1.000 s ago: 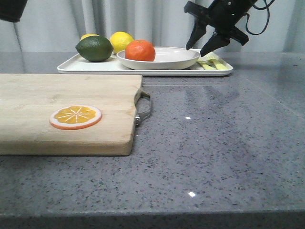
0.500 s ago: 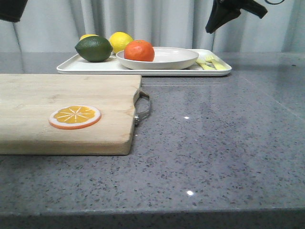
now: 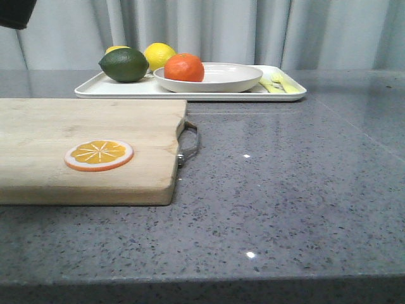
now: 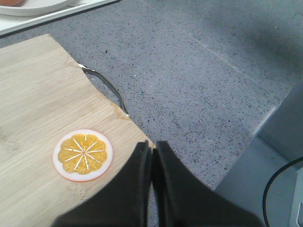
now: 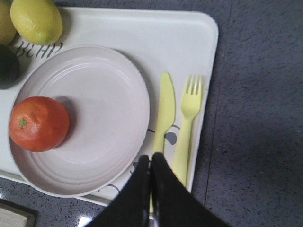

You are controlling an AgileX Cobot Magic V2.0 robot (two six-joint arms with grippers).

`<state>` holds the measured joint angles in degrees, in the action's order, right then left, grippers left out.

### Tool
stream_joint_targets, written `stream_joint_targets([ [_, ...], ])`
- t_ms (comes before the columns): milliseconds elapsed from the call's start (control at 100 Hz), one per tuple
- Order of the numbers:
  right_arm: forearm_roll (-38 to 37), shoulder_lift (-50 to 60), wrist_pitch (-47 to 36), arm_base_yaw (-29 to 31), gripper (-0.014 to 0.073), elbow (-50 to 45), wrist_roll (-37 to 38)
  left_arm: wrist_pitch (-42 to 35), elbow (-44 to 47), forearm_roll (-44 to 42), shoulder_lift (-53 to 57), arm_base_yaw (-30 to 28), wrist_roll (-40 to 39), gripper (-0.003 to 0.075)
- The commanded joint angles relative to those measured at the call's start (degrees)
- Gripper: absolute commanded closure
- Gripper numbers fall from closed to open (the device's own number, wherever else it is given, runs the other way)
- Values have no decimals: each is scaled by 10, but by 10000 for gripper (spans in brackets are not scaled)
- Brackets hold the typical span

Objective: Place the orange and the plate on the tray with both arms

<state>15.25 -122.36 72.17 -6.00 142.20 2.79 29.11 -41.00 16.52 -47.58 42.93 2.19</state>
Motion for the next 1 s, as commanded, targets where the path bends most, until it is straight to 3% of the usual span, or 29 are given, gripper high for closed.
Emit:
stream_joint_targets([
  [0, -6, 61, 45, 3, 662, 17, 6, -36, -15, 10, 1, -1, -3, 739],
  [240, -10, 108, 46, -21, 662, -5, 6, -36, -15, 10, 1, -1, -3, 739],
  [500, -52, 196, 36, -49, 662, -147, 5, -36, -15, 11, 2, -1, -3, 739],
  [990, -52, 452, -192, -72, 662, -526, -8, -42, -3, 12, 17, -1, -1, 739],
])
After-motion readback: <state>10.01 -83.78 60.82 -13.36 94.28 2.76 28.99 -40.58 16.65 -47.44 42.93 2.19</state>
